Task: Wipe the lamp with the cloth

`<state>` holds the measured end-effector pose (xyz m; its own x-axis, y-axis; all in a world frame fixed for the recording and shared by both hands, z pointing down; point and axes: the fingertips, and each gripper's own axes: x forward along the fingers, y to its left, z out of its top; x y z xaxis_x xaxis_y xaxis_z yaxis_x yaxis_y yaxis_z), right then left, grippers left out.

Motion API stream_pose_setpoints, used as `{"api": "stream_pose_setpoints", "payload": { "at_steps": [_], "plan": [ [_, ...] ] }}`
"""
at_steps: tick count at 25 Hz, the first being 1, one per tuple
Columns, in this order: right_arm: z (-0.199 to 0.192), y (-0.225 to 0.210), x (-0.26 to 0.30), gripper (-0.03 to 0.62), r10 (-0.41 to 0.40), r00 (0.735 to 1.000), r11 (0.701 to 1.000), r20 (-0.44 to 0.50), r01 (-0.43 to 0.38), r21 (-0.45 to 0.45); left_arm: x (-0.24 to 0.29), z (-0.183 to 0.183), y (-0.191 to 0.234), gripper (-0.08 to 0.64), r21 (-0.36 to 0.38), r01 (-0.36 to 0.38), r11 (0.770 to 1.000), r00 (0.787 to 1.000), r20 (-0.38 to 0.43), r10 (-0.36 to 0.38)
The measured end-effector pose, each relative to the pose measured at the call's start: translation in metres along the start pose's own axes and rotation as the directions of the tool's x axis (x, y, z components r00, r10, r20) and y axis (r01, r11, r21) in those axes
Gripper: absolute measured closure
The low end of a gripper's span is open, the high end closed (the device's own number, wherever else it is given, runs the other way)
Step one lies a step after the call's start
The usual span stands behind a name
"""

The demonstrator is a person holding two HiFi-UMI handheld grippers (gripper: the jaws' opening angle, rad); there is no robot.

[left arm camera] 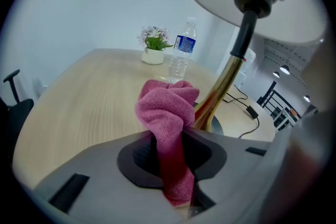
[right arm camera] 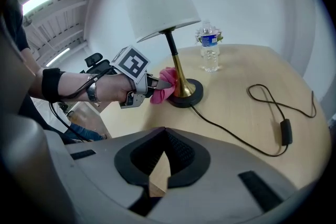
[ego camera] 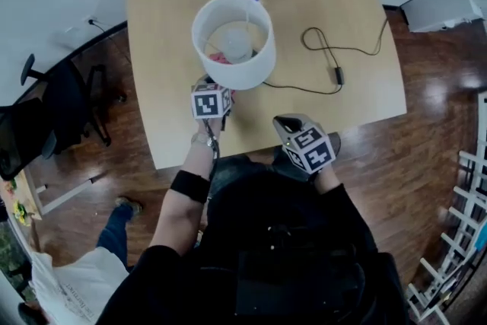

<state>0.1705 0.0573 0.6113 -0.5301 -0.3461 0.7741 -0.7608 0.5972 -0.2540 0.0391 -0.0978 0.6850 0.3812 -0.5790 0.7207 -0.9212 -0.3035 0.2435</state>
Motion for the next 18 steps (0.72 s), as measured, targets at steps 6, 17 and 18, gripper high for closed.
{"api": "stream_pose_setpoints", "payload": {
  "at_steps": [6, 17, 18],
  "plan": [
    [0.019, 0.039, 0.000, 0.588, -0.109, 0.993, 0.987, 0.036, 0.104, 0.122, 0.014, 0.027, 0.016, 0.460, 0.068, 0.139, 0.988, 0.990, -0.040, -0.136],
    [0.021, 0.092, 0.019, 0.588, -0.122, 0.988, 0.973, 0.094, 0.101, 0.209, -0.114, -0.034, 0.008, 0.462, 0.135, 0.321, 0.937, 0.945, -0.105, -0.309],
    [0.023, 0.094, 0.024, 0.588, -0.112, 0.987, 0.973, 0.113, 0.086, 0.214, -0.123, -0.040, 0.007, 0.462, 0.144, 0.316, 0.938, 0.946, -0.118, -0.301]
  ]
}}
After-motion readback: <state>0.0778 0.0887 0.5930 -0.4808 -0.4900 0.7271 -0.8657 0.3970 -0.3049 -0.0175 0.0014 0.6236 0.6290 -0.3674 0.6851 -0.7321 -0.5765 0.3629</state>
